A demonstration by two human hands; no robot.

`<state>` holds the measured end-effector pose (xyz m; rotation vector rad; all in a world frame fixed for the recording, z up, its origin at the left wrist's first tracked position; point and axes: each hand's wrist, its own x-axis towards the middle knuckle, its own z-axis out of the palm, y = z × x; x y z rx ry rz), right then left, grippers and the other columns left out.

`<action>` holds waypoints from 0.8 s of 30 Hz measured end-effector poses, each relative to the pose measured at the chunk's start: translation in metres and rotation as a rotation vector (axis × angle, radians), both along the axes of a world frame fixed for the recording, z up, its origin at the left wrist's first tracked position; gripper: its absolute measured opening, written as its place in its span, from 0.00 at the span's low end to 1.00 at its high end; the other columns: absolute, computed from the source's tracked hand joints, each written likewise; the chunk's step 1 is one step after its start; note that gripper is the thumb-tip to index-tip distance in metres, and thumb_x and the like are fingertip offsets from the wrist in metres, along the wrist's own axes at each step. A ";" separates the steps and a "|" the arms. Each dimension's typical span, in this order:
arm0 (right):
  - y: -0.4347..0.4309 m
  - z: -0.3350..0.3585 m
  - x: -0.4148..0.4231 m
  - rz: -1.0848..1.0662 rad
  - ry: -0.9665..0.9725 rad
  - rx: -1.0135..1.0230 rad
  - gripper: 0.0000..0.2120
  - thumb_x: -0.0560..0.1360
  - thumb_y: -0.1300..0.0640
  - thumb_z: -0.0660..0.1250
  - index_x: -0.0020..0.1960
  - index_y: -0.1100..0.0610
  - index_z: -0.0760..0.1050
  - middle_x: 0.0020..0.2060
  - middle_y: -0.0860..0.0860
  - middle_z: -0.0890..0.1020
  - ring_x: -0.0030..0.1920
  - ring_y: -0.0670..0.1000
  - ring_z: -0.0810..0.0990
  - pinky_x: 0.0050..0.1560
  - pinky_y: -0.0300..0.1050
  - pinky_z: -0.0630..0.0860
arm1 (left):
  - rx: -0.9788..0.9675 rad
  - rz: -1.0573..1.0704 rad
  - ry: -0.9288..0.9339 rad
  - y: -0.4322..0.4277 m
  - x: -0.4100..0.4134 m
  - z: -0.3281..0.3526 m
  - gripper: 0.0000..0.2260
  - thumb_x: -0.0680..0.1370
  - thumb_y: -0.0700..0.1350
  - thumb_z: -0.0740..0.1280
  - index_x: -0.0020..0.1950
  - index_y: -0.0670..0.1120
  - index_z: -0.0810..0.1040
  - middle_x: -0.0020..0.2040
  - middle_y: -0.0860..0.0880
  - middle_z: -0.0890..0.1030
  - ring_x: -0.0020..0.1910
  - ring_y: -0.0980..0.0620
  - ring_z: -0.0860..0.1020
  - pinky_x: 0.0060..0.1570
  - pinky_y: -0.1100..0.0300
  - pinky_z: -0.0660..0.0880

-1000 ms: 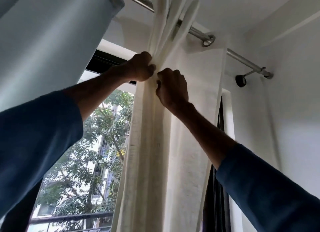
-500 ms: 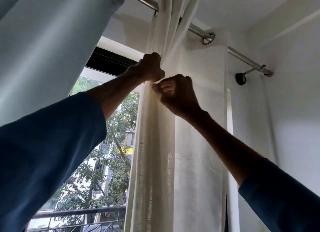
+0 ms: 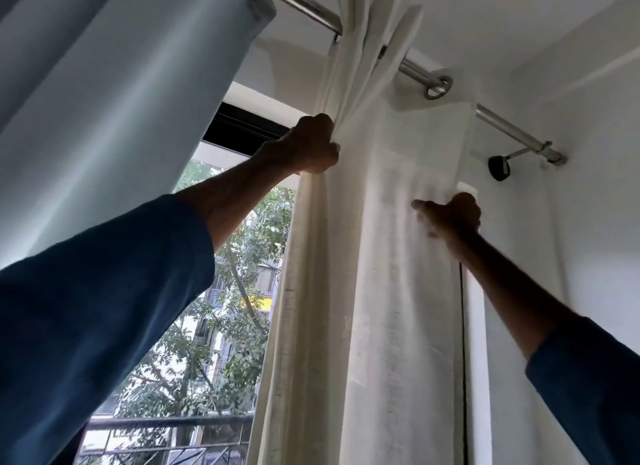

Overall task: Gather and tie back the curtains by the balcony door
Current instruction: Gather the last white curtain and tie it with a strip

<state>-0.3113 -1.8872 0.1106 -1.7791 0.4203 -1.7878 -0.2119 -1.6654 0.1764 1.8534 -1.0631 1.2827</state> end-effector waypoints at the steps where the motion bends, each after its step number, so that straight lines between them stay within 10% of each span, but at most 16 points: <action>1: 0.010 0.001 0.005 -0.045 0.007 -0.063 0.12 0.73 0.55 0.74 0.40 0.62 0.77 0.48 0.60 0.86 0.44 0.60 0.84 0.47 0.52 0.81 | -0.001 0.003 -0.002 0.000 0.001 0.000 0.18 0.82 0.47 0.61 0.65 0.34 0.69 0.67 0.33 0.71 0.66 0.36 0.72 0.51 0.57 0.67; 10: 0.130 0.016 0.041 -0.274 0.113 -0.809 0.10 0.80 0.59 0.59 0.53 0.64 0.75 0.54 0.63 0.79 0.57 0.64 0.75 0.46 0.49 0.61 | 0.033 0.008 -0.036 0.015 0.008 -0.007 0.17 0.76 0.45 0.70 0.59 0.35 0.74 0.57 0.35 0.78 0.56 0.37 0.79 0.41 0.55 0.72; 15: 0.116 -0.002 0.040 -0.325 0.068 -0.805 0.07 0.79 0.58 0.59 0.44 0.60 0.71 0.45 0.59 0.76 0.47 0.61 0.72 0.43 0.45 0.56 | 0.024 -0.098 0.036 0.030 0.007 -0.031 0.15 0.70 0.44 0.77 0.47 0.40 0.73 0.40 0.47 0.76 0.42 0.46 0.79 0.21 0.67 0.70; 24: 0.091 -0.117 0.022 -0.160 -0.023 -0.694 0.05 0.68 0.60 0.63 0.37 0.59 0.68 0.26 0.53 0.68 0.28 0.57 0.68 0.27 0.49 0.66 | -0.031 -0.181 0.100 -0.005 -0.005 -0.169 0.20 0.74 0.44 0.72 0.62 0.37 0.72 0.51 0.47 0.68 0.51 0.49 0.68 0.33 0.69 0.65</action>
